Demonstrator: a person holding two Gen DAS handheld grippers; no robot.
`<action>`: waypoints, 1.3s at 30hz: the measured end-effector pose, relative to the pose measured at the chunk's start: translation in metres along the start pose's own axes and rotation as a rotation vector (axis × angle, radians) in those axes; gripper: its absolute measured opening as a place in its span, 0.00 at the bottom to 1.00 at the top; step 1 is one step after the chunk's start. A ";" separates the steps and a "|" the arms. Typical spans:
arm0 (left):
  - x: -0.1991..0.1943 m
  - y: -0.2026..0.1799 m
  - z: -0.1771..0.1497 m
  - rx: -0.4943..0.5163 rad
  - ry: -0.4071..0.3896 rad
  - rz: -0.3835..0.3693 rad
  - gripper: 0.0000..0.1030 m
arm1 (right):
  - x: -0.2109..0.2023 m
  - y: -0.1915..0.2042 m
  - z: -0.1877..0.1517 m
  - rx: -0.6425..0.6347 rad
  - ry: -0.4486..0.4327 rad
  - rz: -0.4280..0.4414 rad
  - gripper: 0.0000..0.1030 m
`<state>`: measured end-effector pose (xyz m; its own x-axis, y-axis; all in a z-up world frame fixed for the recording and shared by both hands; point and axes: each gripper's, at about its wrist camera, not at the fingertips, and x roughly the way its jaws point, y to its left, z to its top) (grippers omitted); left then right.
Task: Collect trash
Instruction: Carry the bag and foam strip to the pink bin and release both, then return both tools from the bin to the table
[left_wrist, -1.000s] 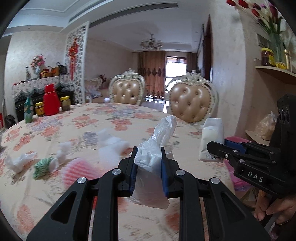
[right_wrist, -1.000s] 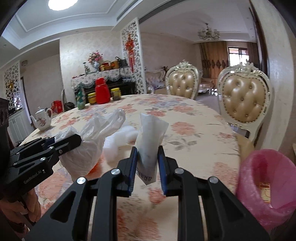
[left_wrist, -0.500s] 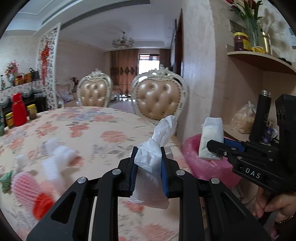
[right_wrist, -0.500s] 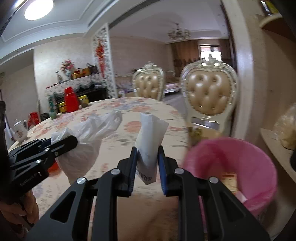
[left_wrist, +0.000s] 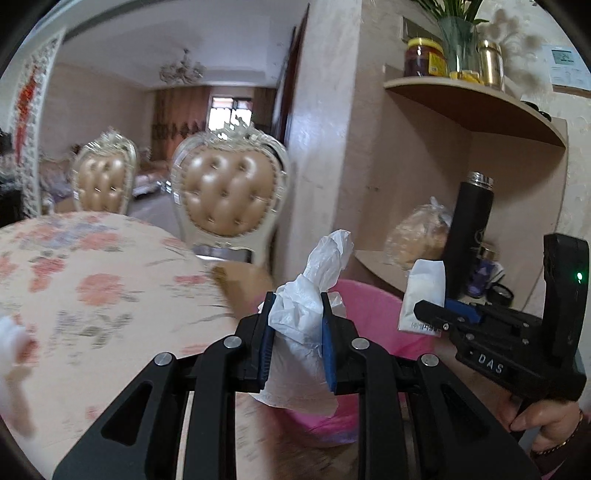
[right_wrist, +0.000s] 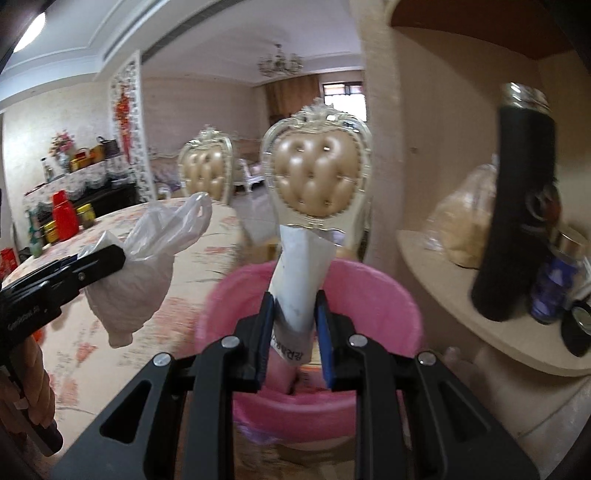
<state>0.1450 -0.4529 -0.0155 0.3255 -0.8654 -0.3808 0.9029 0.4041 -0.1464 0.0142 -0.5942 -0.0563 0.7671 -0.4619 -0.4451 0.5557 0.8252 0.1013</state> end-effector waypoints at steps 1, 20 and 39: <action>0.008 -0.003 0.001 -0.004 0.009 -0.015 0.21 | 0.000 -0.003 -0.001 0.003 0.002 -0.009 0.21; 0.071 0.012 0.000 -0.122 0.053 0.010 0.89 | 0.019 -0.048 0.003 0.068 0.005 -0.050 0.56; -0.107 0.084 -0.021 0.035 -0.055 0.449 0.91 | -0.008 0.077 0.007 -0.082 0.004 0.181 0.57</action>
<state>0.1797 -0.3203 -0.0063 0.7006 -0.6214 -0.3507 0.6775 0.7335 0.0538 0.0530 -0.5286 -0.0387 0.8507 -0.3028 -0.4296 0.3811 0.9183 0.1074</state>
